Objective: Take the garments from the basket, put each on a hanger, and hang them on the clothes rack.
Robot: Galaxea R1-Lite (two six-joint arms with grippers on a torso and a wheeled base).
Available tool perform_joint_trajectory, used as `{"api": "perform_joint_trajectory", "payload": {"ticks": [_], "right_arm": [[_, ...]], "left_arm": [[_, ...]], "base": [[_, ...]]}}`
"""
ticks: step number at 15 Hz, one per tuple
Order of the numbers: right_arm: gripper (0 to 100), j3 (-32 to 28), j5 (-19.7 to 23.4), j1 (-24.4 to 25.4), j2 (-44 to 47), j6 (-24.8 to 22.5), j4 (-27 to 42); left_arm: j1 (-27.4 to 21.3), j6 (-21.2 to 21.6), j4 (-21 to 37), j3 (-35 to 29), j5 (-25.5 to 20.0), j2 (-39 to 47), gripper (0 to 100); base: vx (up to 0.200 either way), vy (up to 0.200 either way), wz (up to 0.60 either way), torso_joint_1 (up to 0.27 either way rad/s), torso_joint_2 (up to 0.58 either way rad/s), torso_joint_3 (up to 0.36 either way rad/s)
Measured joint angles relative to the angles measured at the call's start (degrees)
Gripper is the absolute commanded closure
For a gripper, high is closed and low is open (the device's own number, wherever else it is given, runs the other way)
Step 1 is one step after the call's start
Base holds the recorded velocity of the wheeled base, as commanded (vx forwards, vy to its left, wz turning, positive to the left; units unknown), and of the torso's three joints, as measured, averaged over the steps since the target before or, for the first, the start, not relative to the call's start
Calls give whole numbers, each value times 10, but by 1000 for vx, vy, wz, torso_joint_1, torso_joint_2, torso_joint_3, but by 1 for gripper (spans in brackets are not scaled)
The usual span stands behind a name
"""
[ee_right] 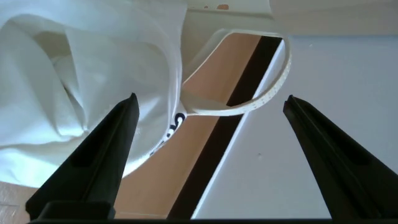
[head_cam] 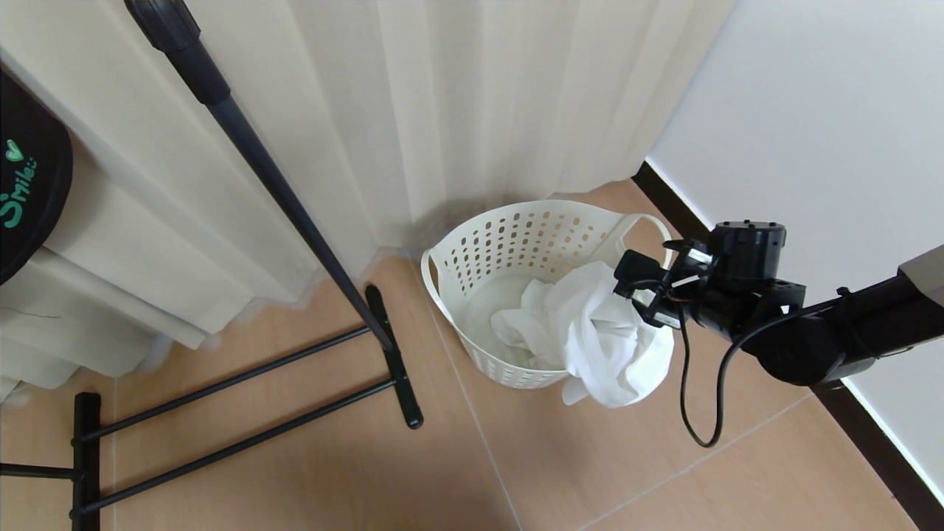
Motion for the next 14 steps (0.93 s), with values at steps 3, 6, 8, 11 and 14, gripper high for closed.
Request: {"api": "perform_joint_trajectory", "payload": {"ticks": [3,6,8,11,14], "right_arm": [[0,-30,0,-1,31,23,-2],[0,-64,-11,0,59,34,-3],[0,-94,-15,0,77,48,-2],[0,-134,-17,0,100,69,-3],[100,-143,-17,0,105,90,-3]], "left_arm": [[0,0,0,0,0,0,0],[0,0,0,0,0,0,0],[0,0,0,0,0,0,0],[0,0,0,0,0,0,0],[0,0,0,0,0,0,0]], "base": [[0,0,0,0,0,0],[0,0,0,0,0,0],[0,0,0,0,0,0],[0,0,0,0,0,0],[0,0,0,0,0,0]]}}
